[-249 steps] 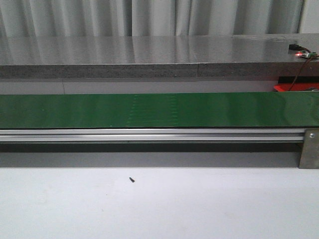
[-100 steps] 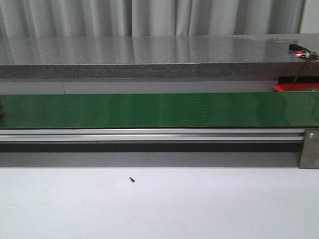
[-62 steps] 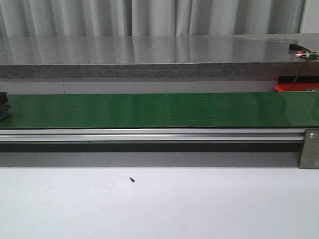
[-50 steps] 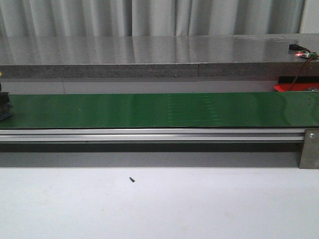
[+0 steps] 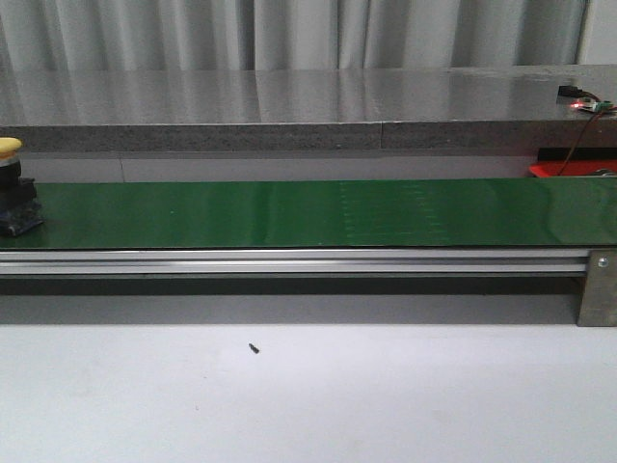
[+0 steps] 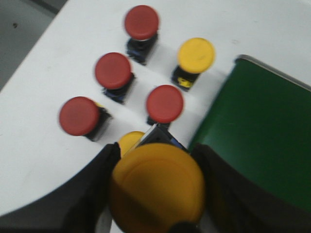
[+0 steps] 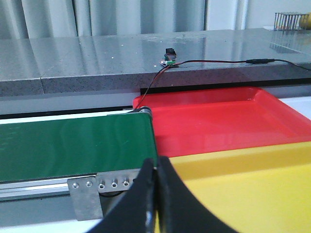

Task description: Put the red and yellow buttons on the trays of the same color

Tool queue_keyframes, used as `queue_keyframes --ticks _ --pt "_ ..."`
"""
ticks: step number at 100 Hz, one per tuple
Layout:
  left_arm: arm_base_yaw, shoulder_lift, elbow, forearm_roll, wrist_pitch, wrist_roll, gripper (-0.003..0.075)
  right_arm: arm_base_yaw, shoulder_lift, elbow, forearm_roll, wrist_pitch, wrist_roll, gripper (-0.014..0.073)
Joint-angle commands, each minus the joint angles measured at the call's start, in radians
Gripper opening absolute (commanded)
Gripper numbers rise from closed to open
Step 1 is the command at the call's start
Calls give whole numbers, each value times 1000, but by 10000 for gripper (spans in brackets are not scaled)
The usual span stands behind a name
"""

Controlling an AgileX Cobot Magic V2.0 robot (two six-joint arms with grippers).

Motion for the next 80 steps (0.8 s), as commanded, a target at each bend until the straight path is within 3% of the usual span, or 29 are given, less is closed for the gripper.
queue_keyframes --ticks 1,17,51,58,70,80 --pt "-57 -34 -36 -2 -40 5 230 -3 -19 -19 -10 -79 -3 -57" --pt "-125 7 -36 3 -54 3 230 -3 -19 -19 -10 -79 -3 -57" --pt "-137 84 -36 -27 -61 3 240 -3 -19 -19 -10 -79 -3 -57" --pt "-137 86 -36 -27 -65 5 293 -3 -19 -19 -10 -79 -3 -57" --pt "-137 86 -36 -31 -73 5 482 -3 -19 -19 -10 -79 -3 -57" --pt "-137 86 -36 -44 -73 10 584 -3 -19 -19 -10 -79 -3 -57"
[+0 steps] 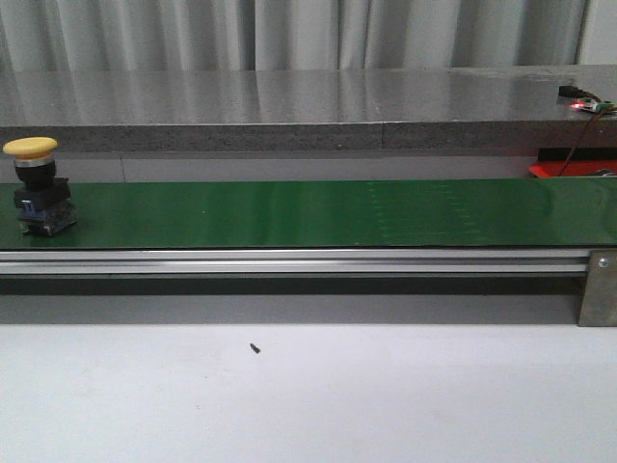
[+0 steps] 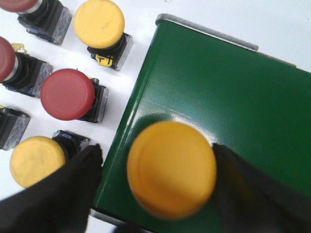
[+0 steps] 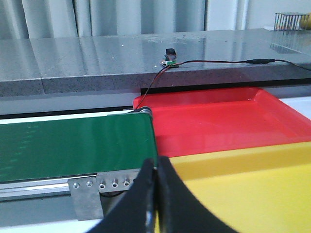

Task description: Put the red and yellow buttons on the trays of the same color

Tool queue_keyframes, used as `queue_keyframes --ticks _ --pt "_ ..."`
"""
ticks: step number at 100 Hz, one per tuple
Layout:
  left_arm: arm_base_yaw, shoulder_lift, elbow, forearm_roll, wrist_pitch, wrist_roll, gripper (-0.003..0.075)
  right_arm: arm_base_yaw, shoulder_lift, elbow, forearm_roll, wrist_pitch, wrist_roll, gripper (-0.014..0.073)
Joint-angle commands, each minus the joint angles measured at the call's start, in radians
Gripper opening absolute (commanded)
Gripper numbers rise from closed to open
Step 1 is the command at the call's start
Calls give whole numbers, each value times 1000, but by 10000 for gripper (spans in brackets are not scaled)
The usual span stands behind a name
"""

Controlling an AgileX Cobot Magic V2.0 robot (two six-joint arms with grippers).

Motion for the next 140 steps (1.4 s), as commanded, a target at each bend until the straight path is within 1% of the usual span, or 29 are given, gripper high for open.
queue_keyframes --ticks 1,10,20,29,34,38,39,41,46,48,53,55,74,91,111,124,140 --pt "-7 -41 -35 -19 -43 6 587 -3 -19 -19 -10 -79 -3 -57" --pt "-9 -52 -35 -19 -42 8 585 -3 -19 -19 -10 -79 -3 -57" --pt "-9 -95 -35 -29 -34 42 576 -3 -19 -19 -10 -79 -3 -57" --pt "-16 -156 -35 -39 -14 62 509 -3 -19 -19 -10 -79 -3 -57" --pt "-29 -193 -35 -39 1 64 441 -3 -19 -19 -10 -79 -3 -57" --pt "-41 -224 -35 -40 11 69 364 -3 -19 -19 -10 -79 -3 -57" --pt "-43 -229 -35 -42 14 71 335 -3 -19 -19 -10 -79 -3 -57" --pt "-50 -243 -35 -42 21 71 303 -3 -19 -19 -10 -79 -3 -57" --pt "-68 -278 -35 -46 37 74 169 -3 -19 -19 -10 -79 -3 -57" --pt "-75 -292 -35 -48 41 80 137 -3 -19 -19 -10 -79 -3 -57" --pt "-95 -324 -29 -57 44 96 7 -3 -19 -19 -10 -79 -3 -57" --pt "-105 -338 -23 -60 44 102 -22 -3 -19 -19 -10 -79 -3 -57" --pt "-208 -454 59 -90 44 111 -20 -3 -19 -19 -10 -79 -3 -57" --pt "-287 -582 179 -91 34 111 -19 -3 -19 -19 -10 -79 -3 -57" --pt "-303 -751 339 -112 17 111 -19 -3 -19 -19 -10 -79 -3 -57" --pt "-303 -877 450 -118 -19 111 -20 -3 -19 -19 -10 -79 -3 -57" --pt "-303 -1028 554 -118 -19 111 -19 -3 -19 -19 -10 -79 -3 -57"
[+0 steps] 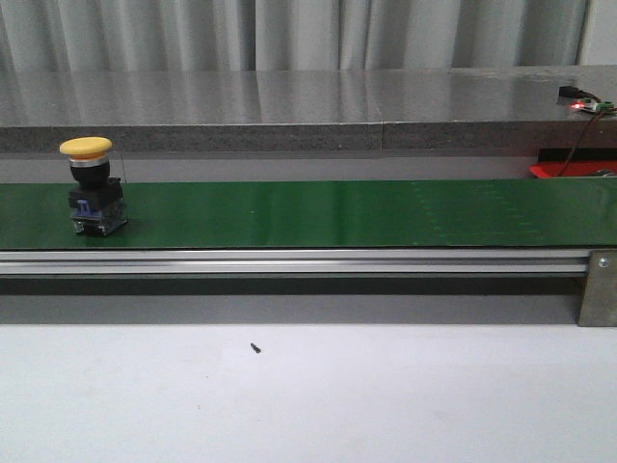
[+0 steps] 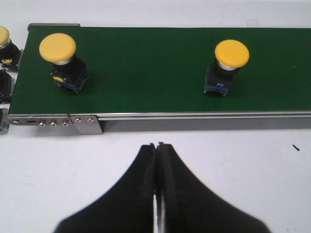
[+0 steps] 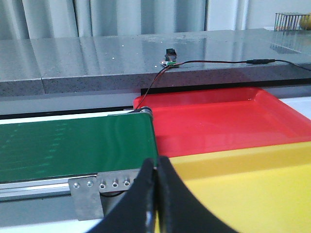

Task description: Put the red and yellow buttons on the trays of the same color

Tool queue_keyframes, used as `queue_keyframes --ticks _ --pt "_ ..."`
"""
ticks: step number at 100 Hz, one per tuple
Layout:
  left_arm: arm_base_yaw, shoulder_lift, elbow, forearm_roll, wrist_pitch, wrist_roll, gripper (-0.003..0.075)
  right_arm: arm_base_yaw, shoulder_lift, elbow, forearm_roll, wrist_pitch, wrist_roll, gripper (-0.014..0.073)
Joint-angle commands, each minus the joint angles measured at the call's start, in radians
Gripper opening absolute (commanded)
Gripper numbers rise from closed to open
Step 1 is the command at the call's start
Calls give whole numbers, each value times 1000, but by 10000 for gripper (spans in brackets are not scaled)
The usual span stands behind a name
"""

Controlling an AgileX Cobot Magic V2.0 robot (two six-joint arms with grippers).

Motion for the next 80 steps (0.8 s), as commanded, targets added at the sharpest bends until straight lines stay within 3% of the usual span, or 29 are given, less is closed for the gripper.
queue_keyframes --ticks 1,45,67,80 --pt "-9 -79 27 -17 -71 -1 -20 -3 -19 -19 -10 -79 -3 -57" --pt "-9 -446 223 -17 -73 -1 -20 -3 -19 -19 -10 -126 -3 -57" --pt "-9 -535 253 -6 -73 -1 -20 -3 -19 -25 -11 -174 -3 -57" --pt "-9 -540 253 -6 -73 -1 -20 -3 0 -76 -11 -126 -3 -57"
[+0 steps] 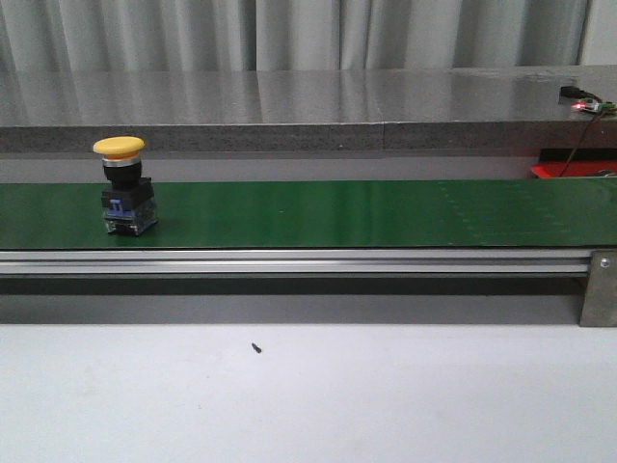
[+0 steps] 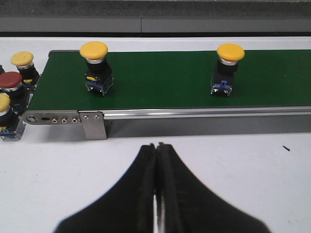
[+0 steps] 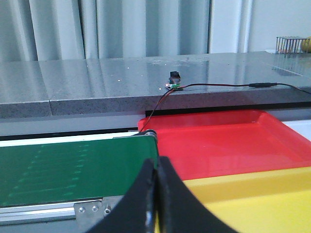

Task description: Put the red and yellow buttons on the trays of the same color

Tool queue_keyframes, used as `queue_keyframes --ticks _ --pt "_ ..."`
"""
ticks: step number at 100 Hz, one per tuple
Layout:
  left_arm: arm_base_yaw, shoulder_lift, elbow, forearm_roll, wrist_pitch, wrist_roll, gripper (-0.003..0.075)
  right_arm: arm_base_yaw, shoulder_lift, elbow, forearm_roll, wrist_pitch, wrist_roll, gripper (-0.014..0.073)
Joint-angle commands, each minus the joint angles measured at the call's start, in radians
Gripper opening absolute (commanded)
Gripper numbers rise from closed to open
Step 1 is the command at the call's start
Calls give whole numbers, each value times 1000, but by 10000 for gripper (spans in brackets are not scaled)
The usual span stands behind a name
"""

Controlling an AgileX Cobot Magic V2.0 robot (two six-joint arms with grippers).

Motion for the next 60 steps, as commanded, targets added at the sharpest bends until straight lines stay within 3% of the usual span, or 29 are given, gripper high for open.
queue_keyframes --ticks 1,60 --pt "-9 9 -23 -6 -69 -3 -19 -3 2 -69 -11 -54 -3 -57" --pt "-9 9 -23 -6 -69 -3 -20 -2 570 -561 -11 296 -3 -46"
